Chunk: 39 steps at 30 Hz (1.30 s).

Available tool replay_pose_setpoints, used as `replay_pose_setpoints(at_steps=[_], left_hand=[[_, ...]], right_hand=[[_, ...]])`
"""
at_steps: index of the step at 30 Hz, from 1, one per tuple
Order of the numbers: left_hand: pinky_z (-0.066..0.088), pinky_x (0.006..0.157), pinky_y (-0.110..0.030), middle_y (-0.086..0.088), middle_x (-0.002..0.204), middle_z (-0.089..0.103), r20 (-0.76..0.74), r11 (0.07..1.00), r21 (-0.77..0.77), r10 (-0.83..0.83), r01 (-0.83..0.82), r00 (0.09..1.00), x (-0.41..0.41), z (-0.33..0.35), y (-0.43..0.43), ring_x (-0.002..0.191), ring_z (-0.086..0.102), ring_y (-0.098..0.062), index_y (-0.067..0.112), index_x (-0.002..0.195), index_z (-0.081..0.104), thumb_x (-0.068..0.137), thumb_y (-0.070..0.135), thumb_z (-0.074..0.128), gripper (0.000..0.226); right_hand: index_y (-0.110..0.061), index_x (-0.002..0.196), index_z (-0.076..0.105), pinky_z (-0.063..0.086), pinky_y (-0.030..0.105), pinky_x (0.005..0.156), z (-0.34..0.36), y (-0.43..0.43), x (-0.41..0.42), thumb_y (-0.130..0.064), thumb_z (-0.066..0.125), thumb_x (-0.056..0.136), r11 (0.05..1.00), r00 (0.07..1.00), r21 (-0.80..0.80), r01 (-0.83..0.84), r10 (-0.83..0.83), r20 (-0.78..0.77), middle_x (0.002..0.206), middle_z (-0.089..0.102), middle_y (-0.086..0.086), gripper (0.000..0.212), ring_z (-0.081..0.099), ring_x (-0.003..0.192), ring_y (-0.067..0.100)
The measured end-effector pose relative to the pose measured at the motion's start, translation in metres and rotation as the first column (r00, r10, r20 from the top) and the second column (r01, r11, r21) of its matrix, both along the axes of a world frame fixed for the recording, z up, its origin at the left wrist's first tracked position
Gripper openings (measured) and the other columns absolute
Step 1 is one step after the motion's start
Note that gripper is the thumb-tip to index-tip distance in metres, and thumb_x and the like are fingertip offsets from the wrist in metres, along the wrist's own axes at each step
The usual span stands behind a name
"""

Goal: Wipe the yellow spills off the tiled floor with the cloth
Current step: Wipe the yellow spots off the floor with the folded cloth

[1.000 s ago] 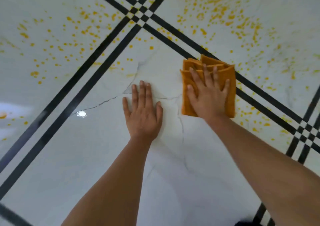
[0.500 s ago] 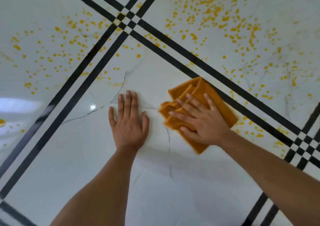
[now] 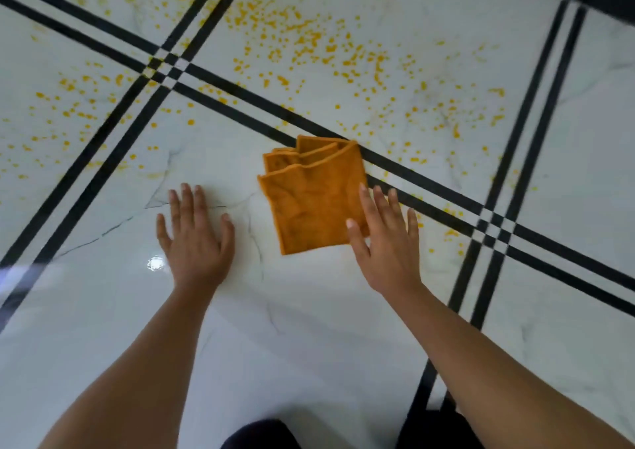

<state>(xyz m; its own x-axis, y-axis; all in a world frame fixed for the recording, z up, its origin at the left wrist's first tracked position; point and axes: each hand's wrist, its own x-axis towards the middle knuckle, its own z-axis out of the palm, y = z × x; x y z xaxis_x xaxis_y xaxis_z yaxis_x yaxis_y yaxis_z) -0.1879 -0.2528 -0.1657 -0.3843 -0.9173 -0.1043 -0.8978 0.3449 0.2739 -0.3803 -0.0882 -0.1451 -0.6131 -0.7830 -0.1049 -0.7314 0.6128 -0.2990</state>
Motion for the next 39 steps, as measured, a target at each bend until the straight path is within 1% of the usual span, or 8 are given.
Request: replay_pose_setpoints(at_steps=[5, 10, 17, 22, 26, 31, 36, 39], left_hand=[[-0.005, 0.113, -0.046, -0.008, 0.157, 0.01, -0.079, 0.964, 0.108, -0.234, 0.242, 0.969, -0.116, 0.02, 0.048, 0.144, -0.002, -0.028, 0.01, 0.148, 0.012, 0.087, 0.058, 0.019, 0.078], [-0.009, 0.11, -0.061, -0.006, 0.157, -0.01, 0.12, 0.978, 0.201, -0.077, 0.052, 0.99, -0.165, -0.002, 0.078, 0.139, -0.017, -0.04, 0.02, 0.148, -0.007, 0.086, 0.069, 0.022, 0.084], [0.005, 0.106, -0.068, -0.005, 0.155, 0.02, 0.17, 0.787, 0.05, -0.613, 0.615, 0.771, -0.136, -0.014, 0.139, 0.139, 0.007, -0.046, 0.039, 0.145, 0.02, 0.082, 0.072, 0.022, 0.072], [-0.004, 0.105, -0.066, -0.003, 0.158, 0.008, 0.127, 0.944, 0.073, -0.329, 0.322, 0.936, -0.188, -0.009, 0.138, 0.14, -0.003, -0.044, 0.044, 0.145, 0.011, 0.079, 0.073, 0.022, 0.073], [0.011, 0.104, -0.07, -0.004, 0.155, 0.02, 0.194, 0.552, 0.016, -0.82, 0.834, 0.539, -0.168, -0.012, 0.162, 0.139, 0.01, -0.045, 0.044, 0.144, 0.015, 0.083, 0.073, 0.023, 0.069], [0.003, 0.104, -0.07, -0.005, 0.156, 0.015, 0.111, 0.946, 0.026, -0.323, 0.322, 0.94, -0.224, -0.01, 0.156, 0.139, 0.007, -0.048, 0.042, 0.144, 0.019, 0.078, 0.072, 0.029, 0.073], [0.013, 0.101, -0.073, -0.003, 0.155, 0.017, 0.14, 0.522, -0.002, -0.844, 0.853, 0.517, -0.212, -0.014, 0.201, 0.138, 0.011, -0.048, 0.043, 0.145, 0.016, 0.082, 0.073, 0.025, 0.07], [0.0, 0.104, -0.07, 0.0, 0.156, 0.016, 0.094, 0.845, -0.048, -0.527, 0.533, 0.844, -0.261, -0.014, 0.183, 0.139, 0.005, -0.046, 0.044, 0.144, 0.017, 0.085, 0.069, 0.02, 0.064]], right_hand=[[-0.021, 0.148, 0.022, 0.008, 0.047, 0.115, 0.008, 0.048, -0.016, -0.05, 0.014, 0.092, 0.972, 0.969, 0.058, 0.228, -0.232, 0.083, 0.153, 0.03, 0.006, 0.063, 0.014, 0.144, 0.023], [-0.015, 0.144, 0.032, 0.012, 0.047, 0.114, 0.01, 0.078, -0.046, -0.051, 0.01, 0.088, 0.941, 0.937, 0.019, 0.338, -0.338, 0.083, 0.149, 0.036, 0.007, 0.07, 0.021, 0.143, 0.025], [-0.012, 0.14, 0.039, 0.02, 0.05, 0.111, 0.0, 0.112, -0.08, -0.043, 0.018, 0.093, 0.936, 0.935, 0.004, 0.352, -0.352, 0.046, 0.144, 0.044, 0.011, 0.061, 0.031, 0.139, 0.029], [-0.013, 0.141, 0.038, 0.018, 0.052, 0.111, -0.002, 0.121, -0.11, -0.043, 0.019, 0.094, 0.935, 0.935, -0.034, 0.352, -0.35, 0.049, 0.146, 0.041, 0.01, 0.059, 0.028, 0.14, 0.029], [-0.013, 0.141, 0.038, 0.02, 0.053, 0.11, -0.003, 0.13, -0.132, -0.043, 0.019, 0.095, 0.934, 0.934, -0.025, 0.356, -0.356, 0.017, 0.146, 0.041, 0.012, 0.058, 0.028, 0.14, 0.031], [-0.016, 0.143, 0.034, 0.013, 0.051, 0.113, -0.01, 0.146, -0.153, -0.047, 0.015, 0.094, 0.922, 0.921, 0.003, 0.388, -0.388, 0.014, 0.15, 0.034, 0.01, 0.061, 0.022, 0.142, 0.029], [-0.016, 0.145, 0.031, 0.012, 0.049, 0.114, -0.014, 0.152, -0.185, -0.048, 0.012, 0.092, 0.937, 0.938, 0.044, 0.347, -0.346, -0.025, 0.153, 0.028, 0.009, 0.064, 0.018, 0.143, 0.029], [-0.017, 0.146, 0.027, 0.01, 0.048, 0.114, -0.021, 0.152, -0.211, -0.047, 0.012, 0.093, 0.931, 0.931, 0.041, 0.362, -0.359, -0.068, 0.154, 0.024, 0.009, 0.064, 0.016, 0.144, 0.029]])
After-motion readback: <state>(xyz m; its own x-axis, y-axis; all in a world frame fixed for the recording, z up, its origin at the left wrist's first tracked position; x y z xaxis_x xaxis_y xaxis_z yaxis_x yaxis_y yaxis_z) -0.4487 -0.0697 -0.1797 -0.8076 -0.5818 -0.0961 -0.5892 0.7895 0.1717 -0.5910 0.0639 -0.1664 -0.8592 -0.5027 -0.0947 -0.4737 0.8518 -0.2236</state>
